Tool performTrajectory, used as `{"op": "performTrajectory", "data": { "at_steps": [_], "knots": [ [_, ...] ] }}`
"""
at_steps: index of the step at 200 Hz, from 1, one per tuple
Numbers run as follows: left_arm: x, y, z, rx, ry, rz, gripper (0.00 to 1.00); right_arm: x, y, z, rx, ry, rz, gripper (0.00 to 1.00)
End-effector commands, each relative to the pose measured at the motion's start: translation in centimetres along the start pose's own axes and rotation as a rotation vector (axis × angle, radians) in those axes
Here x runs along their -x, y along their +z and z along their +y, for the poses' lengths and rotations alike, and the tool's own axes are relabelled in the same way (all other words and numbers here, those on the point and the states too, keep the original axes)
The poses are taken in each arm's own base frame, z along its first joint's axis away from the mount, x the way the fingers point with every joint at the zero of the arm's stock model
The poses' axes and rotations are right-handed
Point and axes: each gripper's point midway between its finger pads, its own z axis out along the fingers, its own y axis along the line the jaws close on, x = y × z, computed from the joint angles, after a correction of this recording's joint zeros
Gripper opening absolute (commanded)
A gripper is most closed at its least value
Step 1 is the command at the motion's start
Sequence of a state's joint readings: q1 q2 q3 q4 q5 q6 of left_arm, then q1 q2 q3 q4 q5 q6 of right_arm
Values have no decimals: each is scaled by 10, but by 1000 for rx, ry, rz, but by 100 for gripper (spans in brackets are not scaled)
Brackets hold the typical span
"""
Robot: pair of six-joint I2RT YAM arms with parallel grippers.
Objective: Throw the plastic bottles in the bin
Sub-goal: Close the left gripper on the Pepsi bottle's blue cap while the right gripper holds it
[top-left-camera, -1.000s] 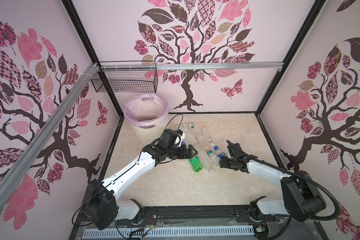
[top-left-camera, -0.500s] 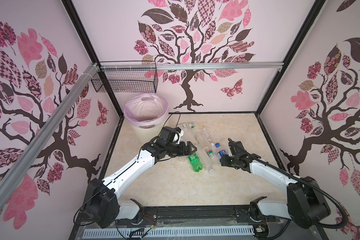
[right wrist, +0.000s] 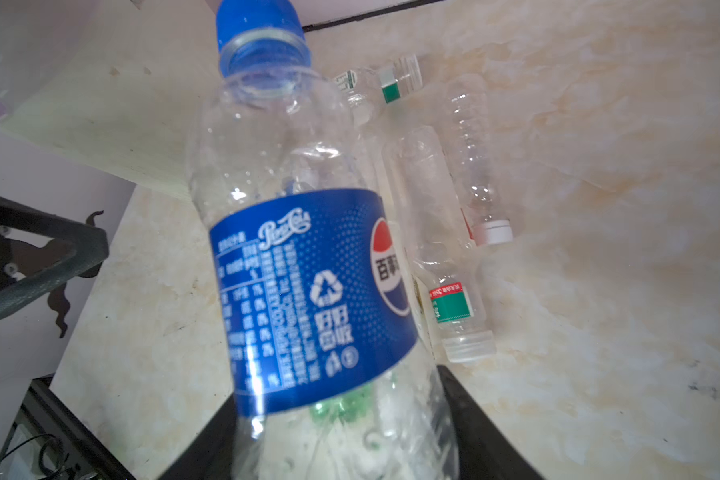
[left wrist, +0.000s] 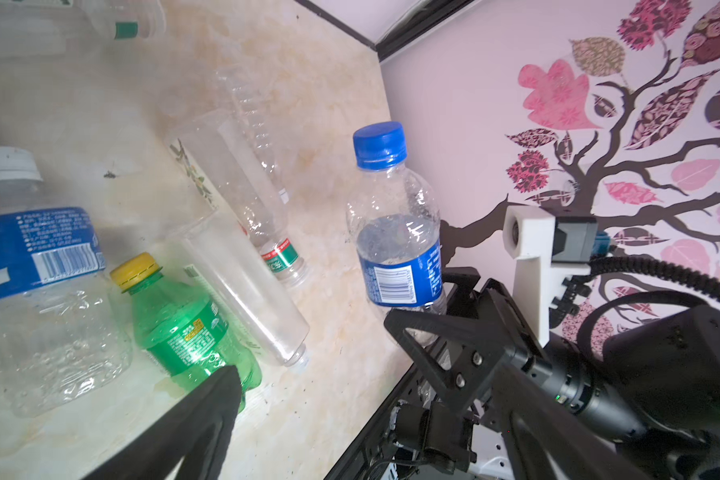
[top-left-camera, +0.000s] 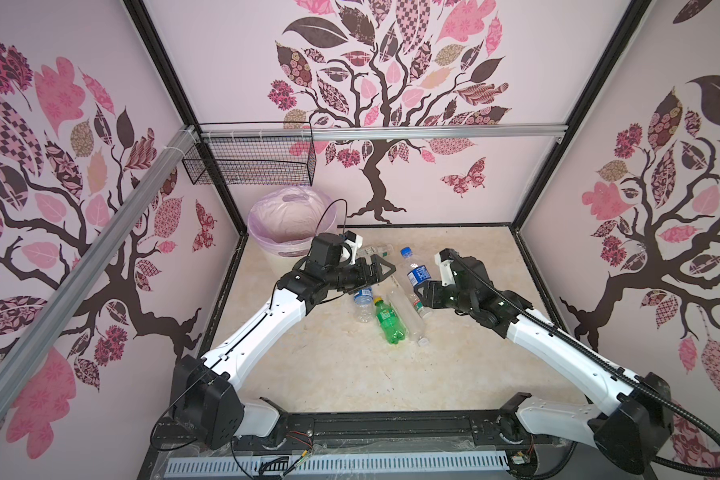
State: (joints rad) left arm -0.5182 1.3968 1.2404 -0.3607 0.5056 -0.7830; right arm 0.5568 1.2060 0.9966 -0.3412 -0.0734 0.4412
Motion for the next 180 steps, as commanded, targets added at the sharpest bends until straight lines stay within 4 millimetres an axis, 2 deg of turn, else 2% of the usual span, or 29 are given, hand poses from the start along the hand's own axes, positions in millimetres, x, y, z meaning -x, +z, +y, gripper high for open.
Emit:
{"op": "performTrajectory", "data": {
  "at_steps": [1,30,57,101,180],
  "knots": [
    [31,-1,-18,-28,15,-97,98,14,1,28,98,28,-18,56],
    [43,11,-20,-31,11,-109,98,18,7,50,149,9,-9,55],
    [49,22,-14,-23,-3,-114,98,21,11,63,189,3,-13,56],
    [51,31,-12,-14,1,-126,93,30,14,70,213,-19,-29,56],
    [46,50,-20,0,13,-137,74,36,14,80,262,-21,-46,57]
  ]
}}
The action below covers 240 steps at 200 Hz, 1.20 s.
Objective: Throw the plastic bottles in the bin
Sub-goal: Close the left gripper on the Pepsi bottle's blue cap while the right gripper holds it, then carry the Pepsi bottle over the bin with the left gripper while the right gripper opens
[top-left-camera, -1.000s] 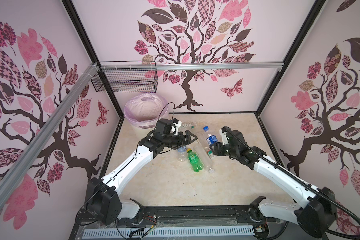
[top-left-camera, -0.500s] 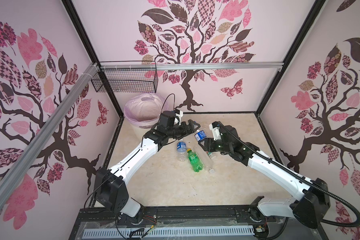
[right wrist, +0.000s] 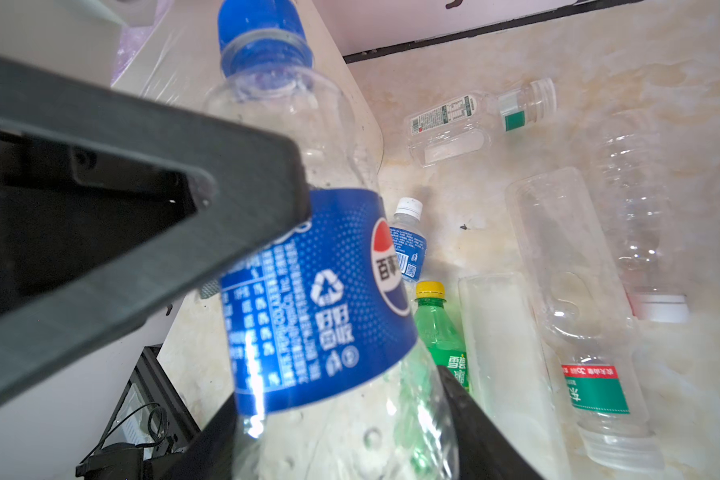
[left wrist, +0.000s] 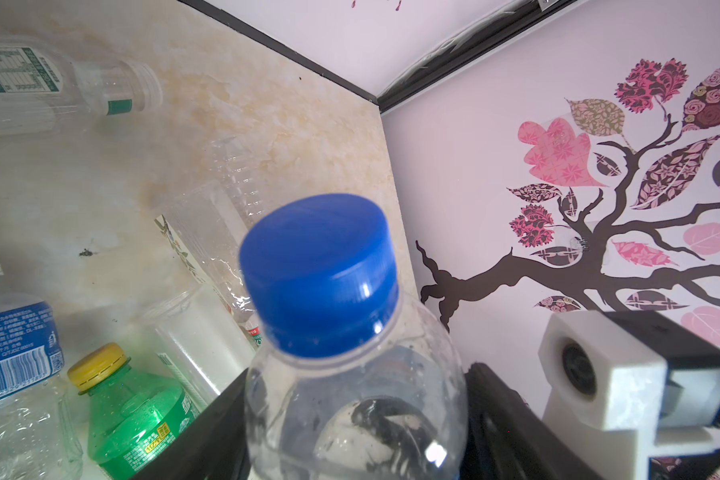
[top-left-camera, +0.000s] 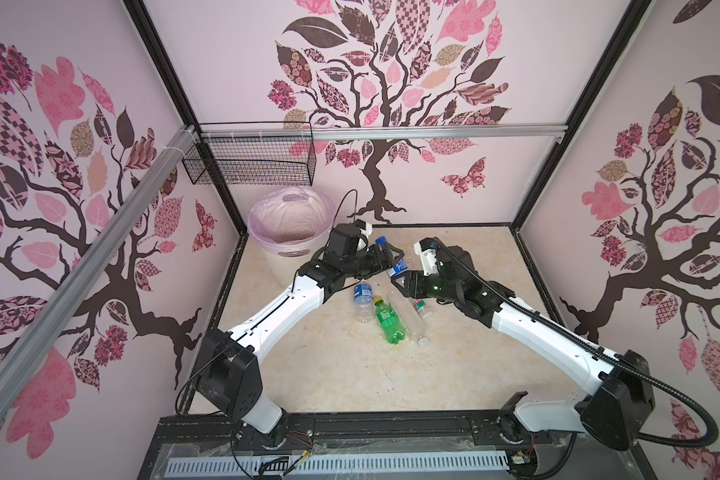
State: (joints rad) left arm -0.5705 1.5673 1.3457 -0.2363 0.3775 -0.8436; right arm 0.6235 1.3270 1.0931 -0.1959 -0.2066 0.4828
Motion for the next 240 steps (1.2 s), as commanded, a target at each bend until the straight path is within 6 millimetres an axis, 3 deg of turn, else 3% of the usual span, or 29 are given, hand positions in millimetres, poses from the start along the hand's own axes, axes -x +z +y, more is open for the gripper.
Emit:
{"op": "performTrajectory", "data": {
  "at_steps": [1,40,92,124,160,197,215,240],
  "knots": [
    [14,3,-18,-26,24,-47,74,17,-1,14,40,-15,-38,57],
    [17,3,-18,-13,22,-66,60,16,-4,14,38,-17,-44,60],
    [26,-4,-16,46,61,-82,57,13,-21,11,28,-20,-73,84],
    [41,-20,-15,95,96,-110,57,10,-34,7,6,-31,-88,100],
    [77,-58,-22,157,171,-166,57,4,-42,0,-24,-41,-97,100],
    [108,-106,-33,234,280,-183,58,15,-50,0,-35,-79,-160,100],
    [123,-135,-41,287,342,-228,59,26,-55,11,5,-109,-211,99],
    [142,-174,-37,371,374,-300,59,47,-61,37,103,-140,-267,99]
  ]
}}
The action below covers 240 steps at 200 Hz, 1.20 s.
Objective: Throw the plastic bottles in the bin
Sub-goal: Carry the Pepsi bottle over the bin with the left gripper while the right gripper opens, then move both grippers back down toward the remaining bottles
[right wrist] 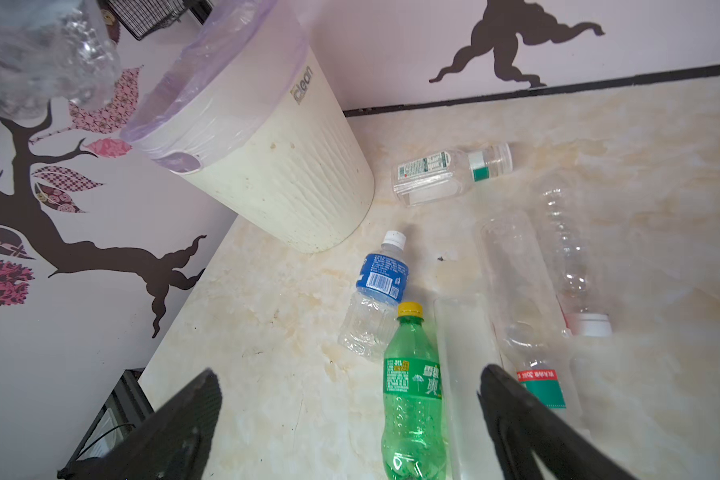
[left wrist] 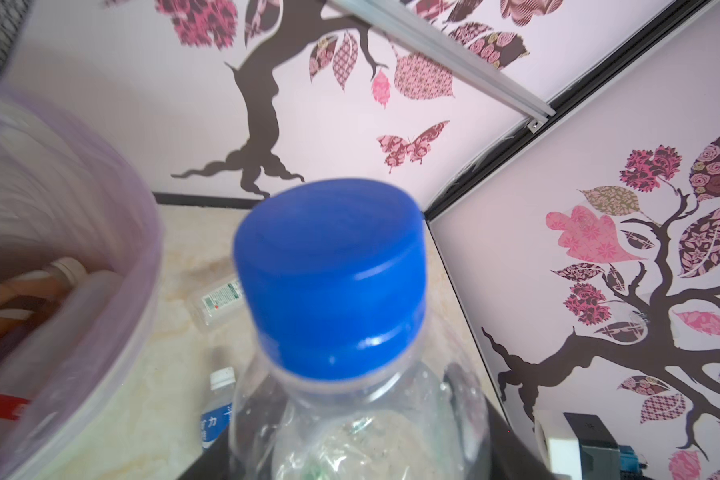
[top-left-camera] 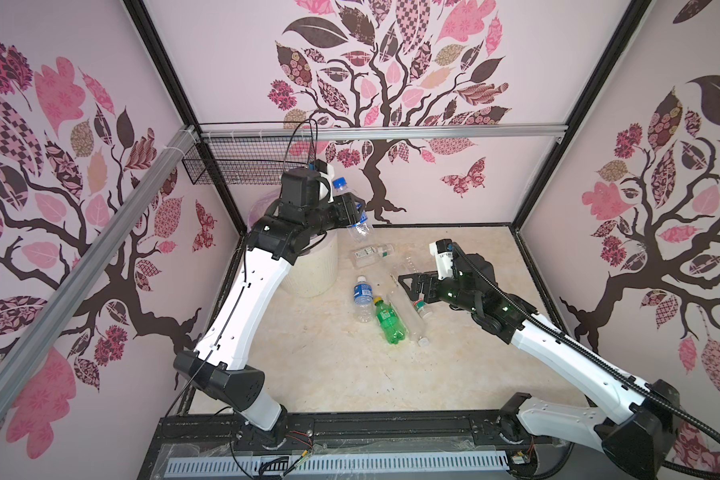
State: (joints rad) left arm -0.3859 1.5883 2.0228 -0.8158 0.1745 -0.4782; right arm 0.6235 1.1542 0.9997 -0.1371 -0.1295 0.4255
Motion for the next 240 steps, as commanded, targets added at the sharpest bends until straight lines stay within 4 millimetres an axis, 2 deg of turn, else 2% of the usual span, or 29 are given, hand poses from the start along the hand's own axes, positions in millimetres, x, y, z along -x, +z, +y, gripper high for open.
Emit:
{"op": "performTrajectory", "data": {
  "at_steps": [1,51,87,103,116,134,147,162,171,181,189,198,240],
  "knots": [
    [6,-28,26,126,85,10,59,38,-14,31,108,-53,-119,99],
    [62,-83,69,294,83,-170,59,84,2,77,193,-145,-171,100],
    [116,-138,66,354,114,-383,62,114,5,100,225,-183,-217,100],
    [130,-151,69,372,114,-456,64,119,10,102,227,-182,-221,99],
    [134,-145,79,368,88,-462,64,117,16,101,224,-173,-209,100],
    [123,-114,109,382,43,-397,64,108,24,96,217,-158,-182,100],
    [105,-78,142,392,-9,-318,65,101,28,91,211,-146,-163,99],
    [74,-33,179,411,-109,-168,67,94,30,88,205,-135,-148,100],
    [60,-20,188,425,-147,-78,71,91,31,85,196,-133,-139,99],
    [51,-14,184,398,-166,-25,78,88,30,83,186,-137,-131,100],
    [52,-12,180,385,-170,-43,84,87,28,81,176,-141,-133,100],
    [53,-13,174,364,-171,-66,98,88,26,78,165,-144,-139,99],
    [59,-36,135,320,-109,-132,98,84,29,77,161,-142,-128,100]
  ]
}}
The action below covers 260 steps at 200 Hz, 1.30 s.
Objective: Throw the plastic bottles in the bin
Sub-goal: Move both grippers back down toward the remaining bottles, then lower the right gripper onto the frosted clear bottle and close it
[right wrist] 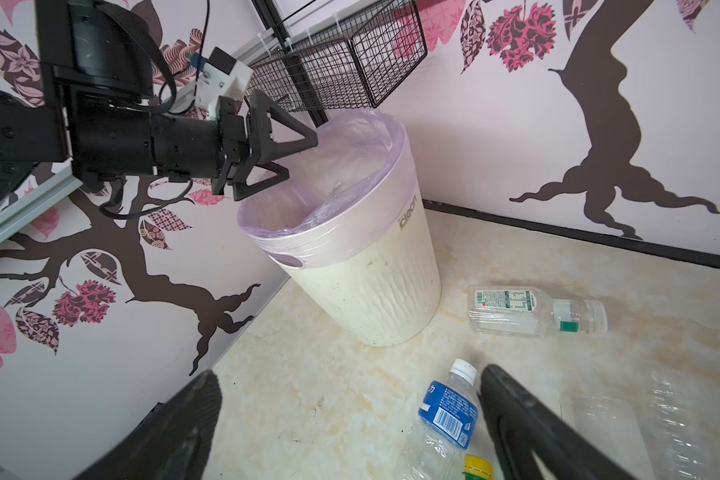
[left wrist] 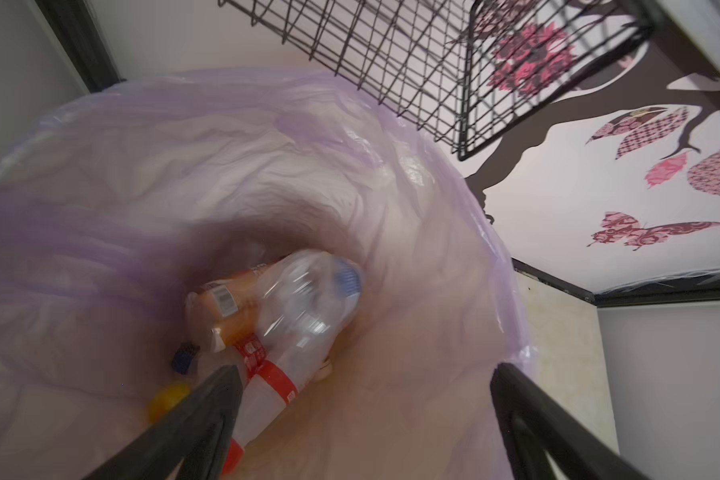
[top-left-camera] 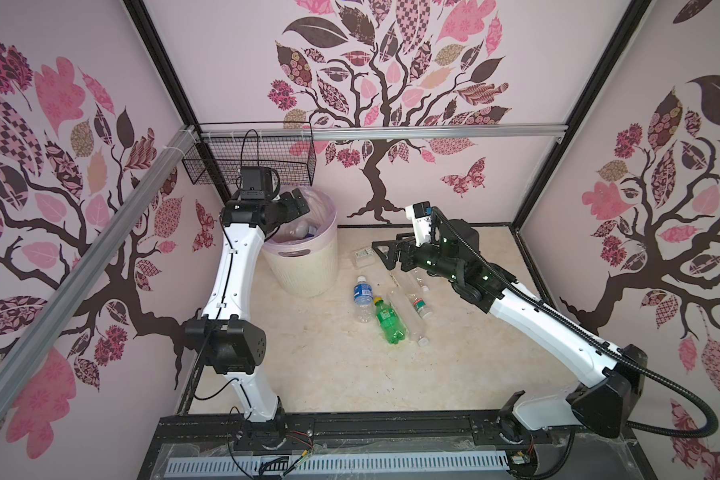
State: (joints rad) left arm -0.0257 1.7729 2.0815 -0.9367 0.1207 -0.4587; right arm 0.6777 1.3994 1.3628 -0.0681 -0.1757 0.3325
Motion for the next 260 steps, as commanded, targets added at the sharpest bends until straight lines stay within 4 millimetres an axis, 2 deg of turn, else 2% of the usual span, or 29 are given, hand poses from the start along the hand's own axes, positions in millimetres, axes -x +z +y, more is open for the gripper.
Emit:
{"op": "performTrajectory", "data": {
  "at_steps": [1,25,57,73,75,85,111,130,174,193,213,238,260],
  "knots": [
    [26,-75,-44,-122,49,-162,98,0,-3,0,-4,-6,-2,100],
    [13,-88,-66,-151,102,-155,98,-3,-2,-4,-19,6,0,99],
    [-19,-98,-100,-216,174,-126,98,-12,-3,-14,-65,11,15,99],
    [-41,-104,-121,-257,220,-121,98,-19,-6,-21,-92,25,24,99],
    [-50,-98,-120,-251,229,-101,98,-19,-7,-22,-97,27,24,99],
    [-68,-97,-129,-272,254,-82,98,-27,-9,-29,-124,30,36,100],
    [-112,-82,-130,-312,217,12,98,-48,-24,-48,-191,46,63,100],
    [-149,-73,-136,-357,210,81,98,-74,-39,-64,-218,82,98,100],
    [-220,-62,-145,-373,264,198,98,-155,-79,-110,-388,83,228,100],
    [-242,-59,-146,-386,247,233,98,-188,-89,-124,-432,96,283,99],
    [-269,-52,-146,-454,165,299,98,-214,-92,-132,-444,120,324,97],
    [-288,-46,-137,-457,114,332,98,-240,-91,-143,-468,132,369,95],
    [-294,-44,-128,-443,106,332,98,-259,-88,-151,-485,129,424,93]
  ]
}}
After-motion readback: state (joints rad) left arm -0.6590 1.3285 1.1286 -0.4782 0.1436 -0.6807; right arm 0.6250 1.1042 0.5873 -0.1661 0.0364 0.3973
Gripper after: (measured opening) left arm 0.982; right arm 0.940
